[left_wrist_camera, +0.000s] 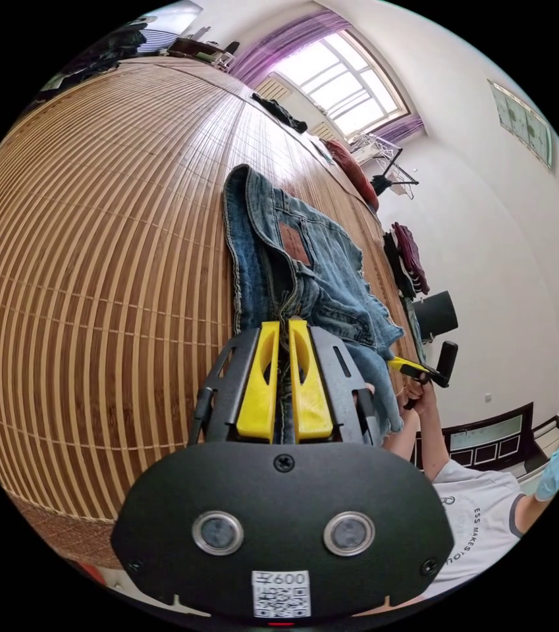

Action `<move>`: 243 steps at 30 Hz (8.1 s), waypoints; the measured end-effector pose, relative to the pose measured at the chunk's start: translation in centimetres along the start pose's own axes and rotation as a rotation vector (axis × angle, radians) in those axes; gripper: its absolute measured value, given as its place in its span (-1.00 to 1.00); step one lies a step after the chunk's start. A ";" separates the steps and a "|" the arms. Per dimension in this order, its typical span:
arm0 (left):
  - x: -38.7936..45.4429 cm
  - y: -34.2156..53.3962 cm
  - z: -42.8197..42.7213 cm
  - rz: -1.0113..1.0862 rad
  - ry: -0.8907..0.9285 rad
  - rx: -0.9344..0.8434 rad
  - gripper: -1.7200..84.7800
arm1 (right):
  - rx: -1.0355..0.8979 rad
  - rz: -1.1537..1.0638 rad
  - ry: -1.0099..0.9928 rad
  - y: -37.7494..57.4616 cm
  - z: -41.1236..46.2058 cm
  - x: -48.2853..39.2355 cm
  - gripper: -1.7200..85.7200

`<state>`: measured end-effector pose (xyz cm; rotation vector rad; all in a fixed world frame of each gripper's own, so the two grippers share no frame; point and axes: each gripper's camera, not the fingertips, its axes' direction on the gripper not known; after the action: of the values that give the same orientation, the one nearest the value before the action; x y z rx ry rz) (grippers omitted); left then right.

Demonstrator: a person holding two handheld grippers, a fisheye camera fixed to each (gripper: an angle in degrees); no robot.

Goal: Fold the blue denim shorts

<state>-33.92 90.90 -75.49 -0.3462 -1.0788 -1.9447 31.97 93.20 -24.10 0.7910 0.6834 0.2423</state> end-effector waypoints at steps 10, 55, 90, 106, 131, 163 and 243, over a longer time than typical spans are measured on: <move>-1.8 -0.5 2.6 0.024 -0.024 0.019 -0.90 | 0.065 -0.069 0.181 1.1 0.2 -4.4 -0.81; 14.7 21.2 44.3 0.529 -0.009 -0.328 -0.95 | -0.205 -0.345 0.281 -9.4 4.1 -5.7 -0.98; 16.2 58.4 48.8 1.385 -0.824 -0.008 -0.90 | -0.110 -0.228 0.141 -3.7 -2.2 -6.5 -0.98; 15.8 41.5 28.8 1.089 -0.025 -0.097 -0.92 | 0.202 -0.212 -0.051 -9.1 -15.1 -7.9 -0.98; 8.7 0.7 38.0 0.497 -0.191 0.026 -0.96 | -0.051 -0.175 0.159 -37.7 4.8 1.8 -0.98; 11.7 -4.7 59.9 0.913 -1.388 0.092 -0.96 | 0.204 -0.290 0.330 -27.8 4.7 7.3 -0.98; 20.9 5.9 65.9 0.874 -0.525 -0.167 -0.96 | 0.276 0.003 0.184 -3.2 2.2 2.7 -0.98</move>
<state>-51.91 130.24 -21.19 -1.2422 -0.8505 -1.1625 35.24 90.92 -26.59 1.0419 0.9017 0.2272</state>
